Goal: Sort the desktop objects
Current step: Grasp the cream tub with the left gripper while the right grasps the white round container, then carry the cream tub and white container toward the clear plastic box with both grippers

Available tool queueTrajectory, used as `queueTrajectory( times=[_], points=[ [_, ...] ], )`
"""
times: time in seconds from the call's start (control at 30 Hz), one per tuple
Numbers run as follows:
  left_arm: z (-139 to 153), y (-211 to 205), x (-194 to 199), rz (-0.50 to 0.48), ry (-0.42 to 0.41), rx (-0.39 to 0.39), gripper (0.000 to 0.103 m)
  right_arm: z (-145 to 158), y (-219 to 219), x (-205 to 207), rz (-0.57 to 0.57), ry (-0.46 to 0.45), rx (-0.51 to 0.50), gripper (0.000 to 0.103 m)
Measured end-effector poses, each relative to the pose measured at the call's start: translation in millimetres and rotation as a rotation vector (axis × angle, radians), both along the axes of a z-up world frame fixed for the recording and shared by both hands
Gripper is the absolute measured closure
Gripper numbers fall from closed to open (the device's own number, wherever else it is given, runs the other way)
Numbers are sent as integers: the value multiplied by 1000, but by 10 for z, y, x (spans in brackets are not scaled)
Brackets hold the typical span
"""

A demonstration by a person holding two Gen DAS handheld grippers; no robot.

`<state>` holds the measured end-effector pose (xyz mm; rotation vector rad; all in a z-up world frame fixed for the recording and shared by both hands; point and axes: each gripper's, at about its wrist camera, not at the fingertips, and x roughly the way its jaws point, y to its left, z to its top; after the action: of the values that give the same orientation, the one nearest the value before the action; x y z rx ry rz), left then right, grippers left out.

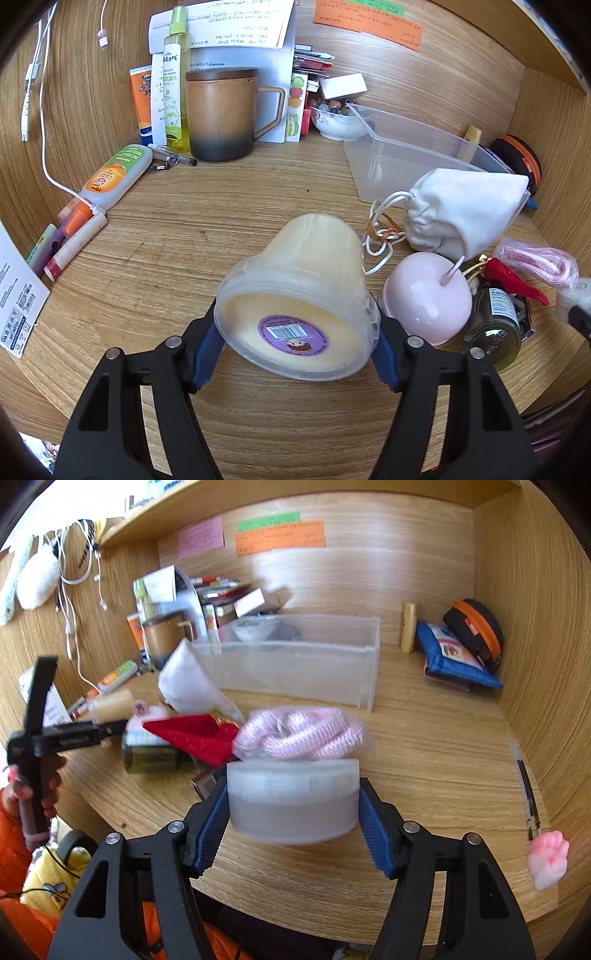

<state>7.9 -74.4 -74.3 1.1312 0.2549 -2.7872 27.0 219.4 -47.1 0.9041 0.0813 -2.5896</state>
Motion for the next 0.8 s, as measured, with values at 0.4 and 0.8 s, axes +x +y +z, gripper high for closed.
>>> queueTrajectory(
  times=[0.4,0.8],
  points=[
    [122,-36,64,14,27,10,35,89,-80,-63,27,26,-6,41],
    [398,-20,87,8,85,-2,35,367,-10,-266,0,87,-18,41]
  ],
)
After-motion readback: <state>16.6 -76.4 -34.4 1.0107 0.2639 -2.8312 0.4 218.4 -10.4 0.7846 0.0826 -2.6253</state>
